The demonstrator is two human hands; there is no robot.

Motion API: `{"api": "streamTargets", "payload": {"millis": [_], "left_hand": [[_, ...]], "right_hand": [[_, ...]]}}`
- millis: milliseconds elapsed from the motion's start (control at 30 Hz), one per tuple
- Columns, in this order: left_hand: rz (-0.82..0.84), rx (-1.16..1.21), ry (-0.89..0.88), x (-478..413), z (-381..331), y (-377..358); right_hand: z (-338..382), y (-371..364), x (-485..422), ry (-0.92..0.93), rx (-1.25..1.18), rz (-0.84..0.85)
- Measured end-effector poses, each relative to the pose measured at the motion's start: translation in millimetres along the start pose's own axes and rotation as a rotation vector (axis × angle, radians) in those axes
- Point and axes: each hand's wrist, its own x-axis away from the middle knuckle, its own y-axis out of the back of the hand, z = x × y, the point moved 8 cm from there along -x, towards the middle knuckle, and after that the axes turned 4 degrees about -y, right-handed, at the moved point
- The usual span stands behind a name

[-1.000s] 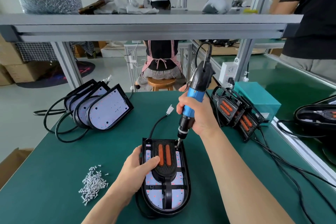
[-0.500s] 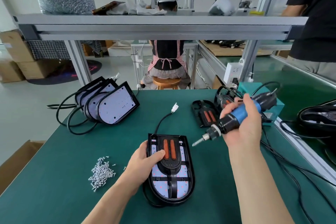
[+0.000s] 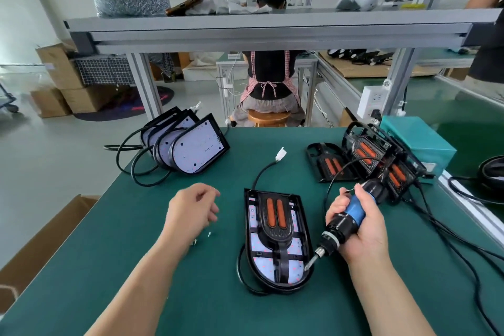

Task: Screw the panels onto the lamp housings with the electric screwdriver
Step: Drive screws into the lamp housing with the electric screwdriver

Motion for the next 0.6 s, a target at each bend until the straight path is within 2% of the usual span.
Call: {"api": "streamTargets", "payload": {"millis": [100, 233, 367, 600], "left_hand": [[-0.041, -0.24, -0.054, -9.2, 4.6, 39.4], [0.197, -0.539, -0.049, -2.9, 17.8, 26.7], [0.277, -0.803, -0.105, 0.1, 20.4, 1.1], [0.31, -0.931, -0.227, 4.4, 7.9, -13.4]], "right_hand": [[1.9, 2.1, -1.8, 0.01, 0.01, -0.001], [2.4, 2.7, -4.0, 0.011, 0.012, 0.008], [2.6, 1.4, -3.0, 0.019, -0.009, 0.021], [7.6, 2.0, 3.5, 0.057, -0.032, -0.01]]}}
